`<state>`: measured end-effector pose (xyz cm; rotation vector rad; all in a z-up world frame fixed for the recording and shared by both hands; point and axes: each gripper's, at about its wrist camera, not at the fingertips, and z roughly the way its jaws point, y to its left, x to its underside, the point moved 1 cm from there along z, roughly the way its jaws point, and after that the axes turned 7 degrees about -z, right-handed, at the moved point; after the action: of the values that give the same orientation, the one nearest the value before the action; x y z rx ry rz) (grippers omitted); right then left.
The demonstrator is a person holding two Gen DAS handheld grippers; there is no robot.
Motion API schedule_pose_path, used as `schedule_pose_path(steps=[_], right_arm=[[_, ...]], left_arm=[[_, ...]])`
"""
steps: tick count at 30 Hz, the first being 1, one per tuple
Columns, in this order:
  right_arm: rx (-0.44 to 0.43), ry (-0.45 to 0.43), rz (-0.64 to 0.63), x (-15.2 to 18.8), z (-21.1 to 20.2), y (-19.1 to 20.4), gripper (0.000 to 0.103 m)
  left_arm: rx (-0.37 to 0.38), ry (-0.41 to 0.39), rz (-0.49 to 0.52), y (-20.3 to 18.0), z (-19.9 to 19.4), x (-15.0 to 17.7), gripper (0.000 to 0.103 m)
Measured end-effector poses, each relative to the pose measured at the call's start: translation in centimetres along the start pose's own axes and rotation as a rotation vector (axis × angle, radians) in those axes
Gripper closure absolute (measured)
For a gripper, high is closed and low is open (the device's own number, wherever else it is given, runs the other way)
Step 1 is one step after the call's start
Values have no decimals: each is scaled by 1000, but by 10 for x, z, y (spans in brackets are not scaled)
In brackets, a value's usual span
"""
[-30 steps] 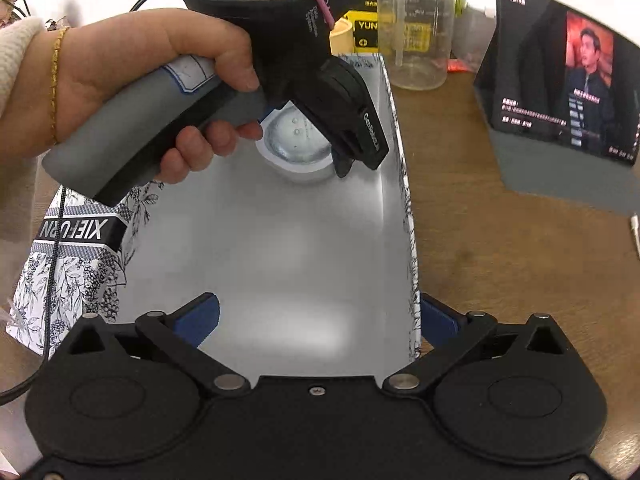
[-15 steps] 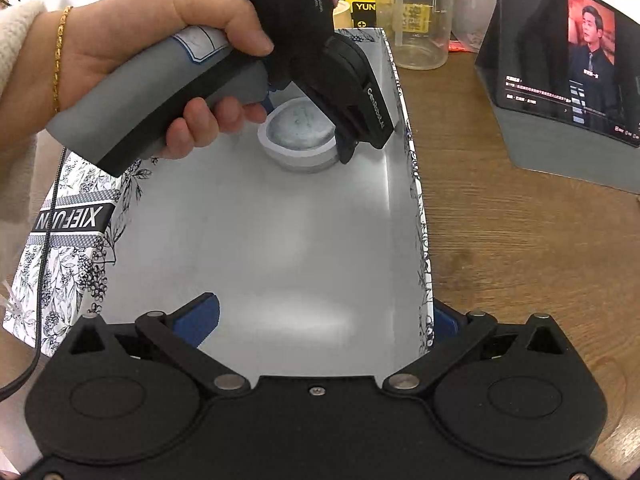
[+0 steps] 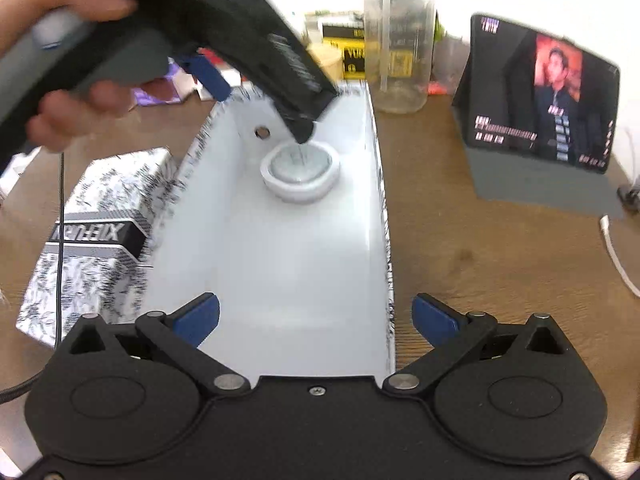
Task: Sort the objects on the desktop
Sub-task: 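Carry the round container into the open floral box and release it, then move the right gripper over the pink palette box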
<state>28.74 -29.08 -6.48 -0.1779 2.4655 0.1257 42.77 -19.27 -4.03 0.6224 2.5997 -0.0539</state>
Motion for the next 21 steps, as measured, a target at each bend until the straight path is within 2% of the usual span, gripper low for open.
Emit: schedule_pose_path(steps=[2,4,7,10,14,21], right_arm=[[7,-30,-17,1,-18,4,0],[-6,-46,-45,7,-32,13,0],[-26,-70,-89,17,-52,26,0],[-46,-94,-132,26,-72,39,0],[-73,-126,-190,39,-99,56,0],[-181,-76,-352,61,-95,96,0]], left_arm=[[11,-46,-11,9,-31,13,11],[-11,-107,-29,18,-61,30,3],[-59,-196,-32,28,-99,64,3],[-82,-243,-36,32,-128,104,2],[-84,-281,-61,37,-155,160,0],[-118,-288,-162,42,-175,246,0]])
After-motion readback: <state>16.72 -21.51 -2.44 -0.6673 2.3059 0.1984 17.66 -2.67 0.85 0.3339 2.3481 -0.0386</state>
